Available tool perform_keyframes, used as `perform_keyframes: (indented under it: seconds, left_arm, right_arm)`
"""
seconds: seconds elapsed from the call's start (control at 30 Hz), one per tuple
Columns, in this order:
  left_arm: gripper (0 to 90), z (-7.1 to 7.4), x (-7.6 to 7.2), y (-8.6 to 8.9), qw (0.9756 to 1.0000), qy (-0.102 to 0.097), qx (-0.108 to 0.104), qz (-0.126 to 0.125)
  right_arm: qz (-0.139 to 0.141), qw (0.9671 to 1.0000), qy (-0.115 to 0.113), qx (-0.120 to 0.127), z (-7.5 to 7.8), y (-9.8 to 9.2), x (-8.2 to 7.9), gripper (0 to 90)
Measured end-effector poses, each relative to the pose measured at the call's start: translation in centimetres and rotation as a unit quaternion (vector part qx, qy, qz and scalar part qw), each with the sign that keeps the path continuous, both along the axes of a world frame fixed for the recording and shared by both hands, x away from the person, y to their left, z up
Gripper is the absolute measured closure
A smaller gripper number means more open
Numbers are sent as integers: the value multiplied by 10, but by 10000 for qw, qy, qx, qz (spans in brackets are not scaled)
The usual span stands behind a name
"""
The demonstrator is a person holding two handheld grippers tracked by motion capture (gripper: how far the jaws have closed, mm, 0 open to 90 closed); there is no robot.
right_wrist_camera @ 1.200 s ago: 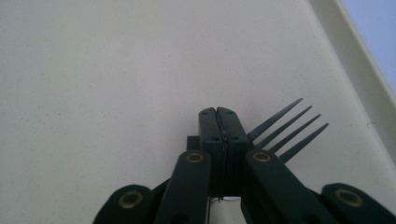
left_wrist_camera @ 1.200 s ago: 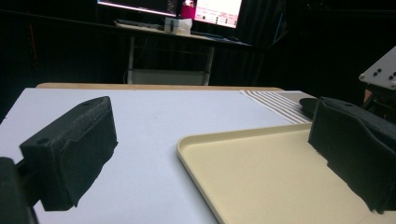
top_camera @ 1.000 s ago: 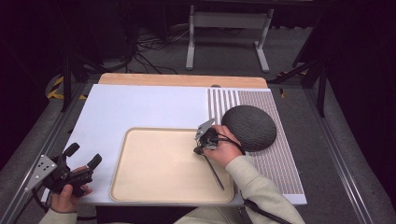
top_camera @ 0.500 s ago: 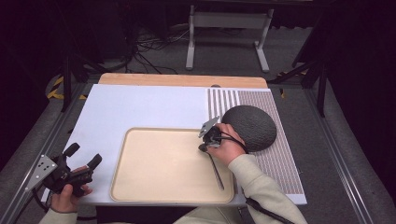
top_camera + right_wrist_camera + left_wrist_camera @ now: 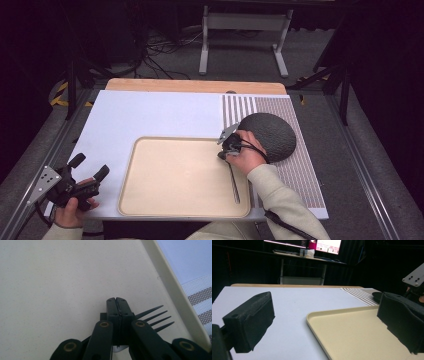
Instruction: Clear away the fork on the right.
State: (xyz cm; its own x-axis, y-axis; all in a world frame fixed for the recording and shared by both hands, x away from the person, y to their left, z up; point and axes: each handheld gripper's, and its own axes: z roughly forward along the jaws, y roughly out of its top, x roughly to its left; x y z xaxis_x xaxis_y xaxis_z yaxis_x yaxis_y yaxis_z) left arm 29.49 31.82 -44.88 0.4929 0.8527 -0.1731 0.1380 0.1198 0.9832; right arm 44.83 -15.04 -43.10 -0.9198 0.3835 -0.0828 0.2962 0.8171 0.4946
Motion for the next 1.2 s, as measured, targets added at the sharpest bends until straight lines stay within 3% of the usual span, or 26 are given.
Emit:
perform_keyframes:
  seconds: [0.3,0.83,1.03,1.2]
  left_arm:
    - [18,0,0,0,10000,0,3,-2]
    - [18,0,0,0,10000,-1,4,-1]
    - [18,0,0,0,10000,2,-6,2]
    - [18,0,0,0,10000,4,-7,6]
  right_arm:
    - [-186,9998,-39,-33,0,-9,2,900]
    - [-277,9996,-110,-17,3,-17,3,899]
    - [-258,9992,-227,204,16,-17,-2,886]
    - [-248,9980,-420,397,33,-21,-8,822]
